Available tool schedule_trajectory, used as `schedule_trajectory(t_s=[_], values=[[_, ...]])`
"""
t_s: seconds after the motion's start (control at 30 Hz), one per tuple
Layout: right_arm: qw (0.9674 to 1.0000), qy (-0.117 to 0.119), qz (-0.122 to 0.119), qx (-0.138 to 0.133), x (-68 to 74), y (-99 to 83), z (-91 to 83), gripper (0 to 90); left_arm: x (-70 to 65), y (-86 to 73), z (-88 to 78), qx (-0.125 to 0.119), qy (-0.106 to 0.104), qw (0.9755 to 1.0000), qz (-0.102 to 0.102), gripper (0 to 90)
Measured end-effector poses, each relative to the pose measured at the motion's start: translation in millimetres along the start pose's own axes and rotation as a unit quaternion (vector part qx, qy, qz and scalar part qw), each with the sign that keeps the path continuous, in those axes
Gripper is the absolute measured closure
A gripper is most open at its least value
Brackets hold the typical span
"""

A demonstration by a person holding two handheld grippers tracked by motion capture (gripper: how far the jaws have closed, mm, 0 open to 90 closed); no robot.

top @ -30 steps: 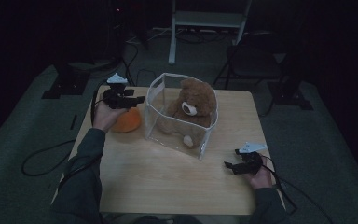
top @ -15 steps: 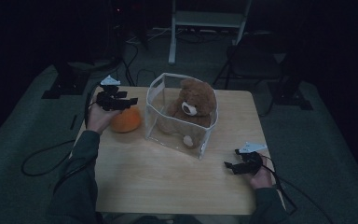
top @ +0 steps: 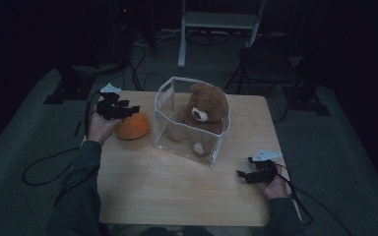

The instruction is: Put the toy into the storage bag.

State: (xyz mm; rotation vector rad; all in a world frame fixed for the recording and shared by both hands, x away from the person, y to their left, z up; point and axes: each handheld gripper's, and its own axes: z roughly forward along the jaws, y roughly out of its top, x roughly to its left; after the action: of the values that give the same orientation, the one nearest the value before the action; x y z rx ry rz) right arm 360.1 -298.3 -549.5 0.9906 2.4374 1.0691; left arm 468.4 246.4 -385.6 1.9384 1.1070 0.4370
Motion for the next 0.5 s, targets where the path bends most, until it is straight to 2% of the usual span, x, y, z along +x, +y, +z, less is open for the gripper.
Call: schedule_trajectory(t_s=[0.3, 0.43, 0.5], values=[[1.0, 0.0, 0.0, 0.0, 0.0, 0.0, 0.0, 18.6, 14.1, -12.7, -0.9, 0.007, 0.024, 0.9994, -0.023, 44.2], [1.0, 0.0, 0.0, 0.0, 0.0, 0.0, 0.0, 18.6, 19.2, -17.3, 0.3, 0.016, 0.036, 0.9988, -0.03, 48.5], [1.0, 0.0, 0.0, 0.0, 0.0, 0.0, 0.0, 18.6, 21.1, -19.2, 1.2, 0.024, 0.05, 0.9979, -0.034, 52.6]])
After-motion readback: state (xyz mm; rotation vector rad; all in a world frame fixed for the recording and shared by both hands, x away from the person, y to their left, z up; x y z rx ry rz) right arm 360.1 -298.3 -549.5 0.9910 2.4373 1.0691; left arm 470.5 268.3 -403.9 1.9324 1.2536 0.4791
